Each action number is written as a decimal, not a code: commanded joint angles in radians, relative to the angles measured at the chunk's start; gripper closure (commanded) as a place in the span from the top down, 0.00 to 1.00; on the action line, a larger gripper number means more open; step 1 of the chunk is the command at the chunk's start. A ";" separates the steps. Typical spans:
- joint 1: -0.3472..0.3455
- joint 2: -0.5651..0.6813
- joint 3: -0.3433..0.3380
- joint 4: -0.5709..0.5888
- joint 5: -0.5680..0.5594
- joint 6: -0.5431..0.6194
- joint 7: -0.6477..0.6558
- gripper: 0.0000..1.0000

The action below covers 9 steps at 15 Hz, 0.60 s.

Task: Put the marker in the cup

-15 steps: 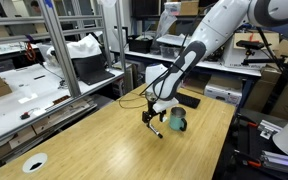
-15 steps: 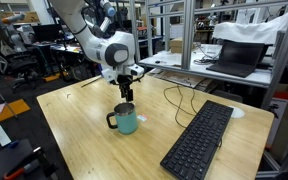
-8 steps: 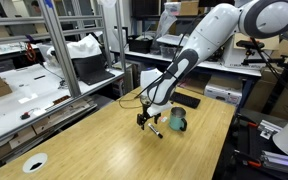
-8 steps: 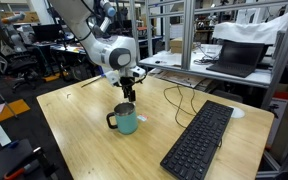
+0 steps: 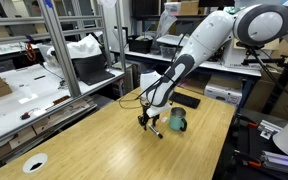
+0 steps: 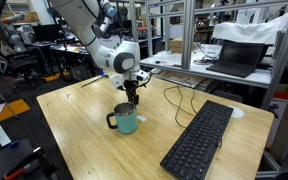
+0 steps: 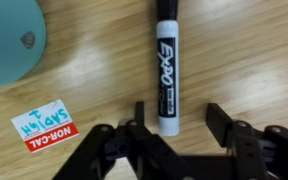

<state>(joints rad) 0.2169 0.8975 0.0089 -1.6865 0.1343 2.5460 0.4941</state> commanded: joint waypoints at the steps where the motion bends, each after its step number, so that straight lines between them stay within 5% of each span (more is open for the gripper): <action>1: -0.007 0.011 -0.002 0.035 0.016 -0.039 -0.020 0.36; 6: -0.009 0.013 -0.011 0.054 0.018 -0.077 -0.006 0.01; 9: 0.000 -0.008 -0.015 0.040 0.014 -0.065 -0.002 0.05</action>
<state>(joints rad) 0.2125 0.9005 -0.0041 -1.6538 0.1358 2.4897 0.4945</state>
